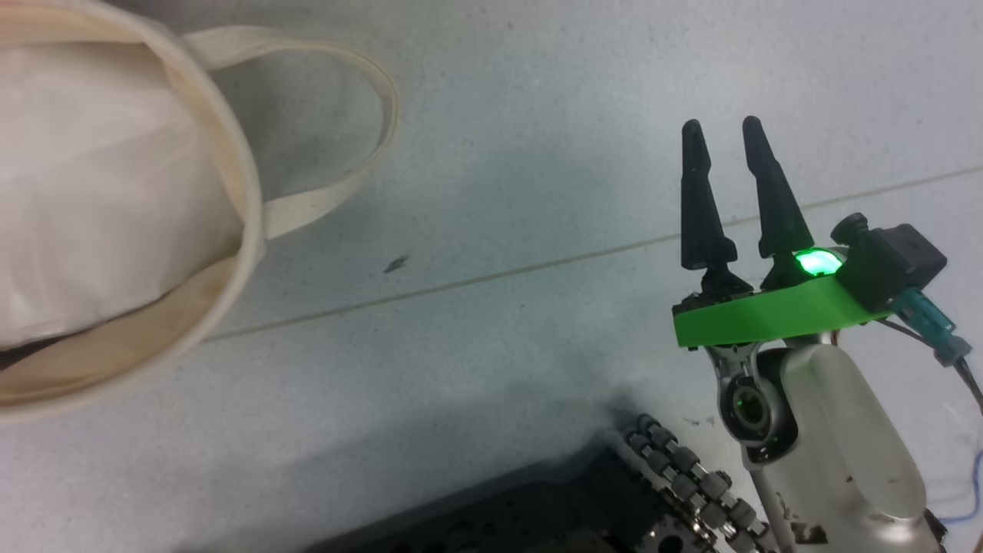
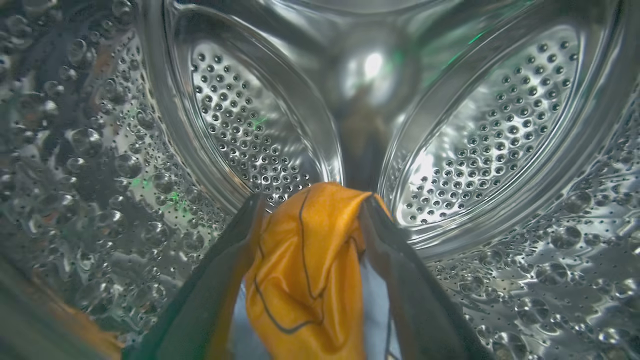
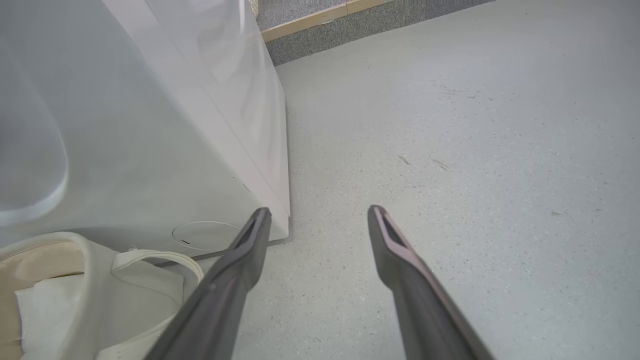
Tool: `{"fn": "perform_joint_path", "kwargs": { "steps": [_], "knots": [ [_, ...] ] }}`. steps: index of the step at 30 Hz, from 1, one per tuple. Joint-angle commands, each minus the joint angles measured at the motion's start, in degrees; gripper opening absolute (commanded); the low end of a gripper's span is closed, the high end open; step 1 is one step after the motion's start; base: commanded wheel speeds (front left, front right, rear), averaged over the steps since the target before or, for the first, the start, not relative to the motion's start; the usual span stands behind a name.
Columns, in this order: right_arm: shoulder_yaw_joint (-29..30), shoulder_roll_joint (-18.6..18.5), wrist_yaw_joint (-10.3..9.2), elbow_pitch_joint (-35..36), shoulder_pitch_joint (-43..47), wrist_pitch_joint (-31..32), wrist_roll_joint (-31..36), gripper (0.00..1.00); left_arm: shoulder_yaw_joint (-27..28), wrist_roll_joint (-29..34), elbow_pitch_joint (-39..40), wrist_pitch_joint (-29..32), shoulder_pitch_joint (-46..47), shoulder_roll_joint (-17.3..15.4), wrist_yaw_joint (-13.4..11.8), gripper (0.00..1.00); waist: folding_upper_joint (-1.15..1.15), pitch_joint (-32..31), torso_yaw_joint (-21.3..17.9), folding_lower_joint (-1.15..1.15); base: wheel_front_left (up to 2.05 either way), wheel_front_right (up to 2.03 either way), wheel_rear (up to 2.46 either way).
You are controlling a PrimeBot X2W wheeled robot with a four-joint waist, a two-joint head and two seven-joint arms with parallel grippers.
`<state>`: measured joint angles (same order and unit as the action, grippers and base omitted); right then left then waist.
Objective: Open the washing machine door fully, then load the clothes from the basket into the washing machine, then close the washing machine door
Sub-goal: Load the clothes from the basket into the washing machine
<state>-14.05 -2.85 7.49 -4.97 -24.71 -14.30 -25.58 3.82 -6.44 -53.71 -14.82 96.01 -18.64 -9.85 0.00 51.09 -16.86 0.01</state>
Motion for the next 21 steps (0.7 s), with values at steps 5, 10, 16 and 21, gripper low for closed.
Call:
{"fn": "perform_joint_path", "kwargs": {
  "steps": [5, 10, 16, 21],
  "knots": [
    [0.2, 0.0, 0.00, 0.2, 2.1, -0.7, 1.9, 1.00, 1.8, -1.6, 6.1, -0.2, -7.7, 0.1, 3.0, 1.00, 0.00, -5.1, 2.4, -0.01, 0.00, 0.00, 0.00],
    [0.5, 0.0, 0.00, -1.0, 2.7, -0.7, 3.1, 1.00, 5.1, -2.9, 12.0, -0.2, -18.5, 2.9, 6.2, 1.00, 0.00, -11.1, 4.9, -0.01, 0.00, 0.00, 0.00],
    [0.4, 0.0, 0.00, -2.6, 4.5, -0.7, 4.2, 1.00, 7.8, -2.1, 17.2, -0.2, -32.4, 6.7, 9.6, 1.00, 0.00, -19.0, 8.0, -0.01, 0.00, 0.00, 0.00],
    [-0.2, 0.0, 0.00, -4.2, 6.7, -0.7, 4.5, 1.00, 9.0, -1.2, 19.9, -0.2, -42.2, 10.3, 12.3, 1.00, 0.00, -25.1, 10.2, -0.01, 0.00, 0.00, 0.00]
  ]
}}
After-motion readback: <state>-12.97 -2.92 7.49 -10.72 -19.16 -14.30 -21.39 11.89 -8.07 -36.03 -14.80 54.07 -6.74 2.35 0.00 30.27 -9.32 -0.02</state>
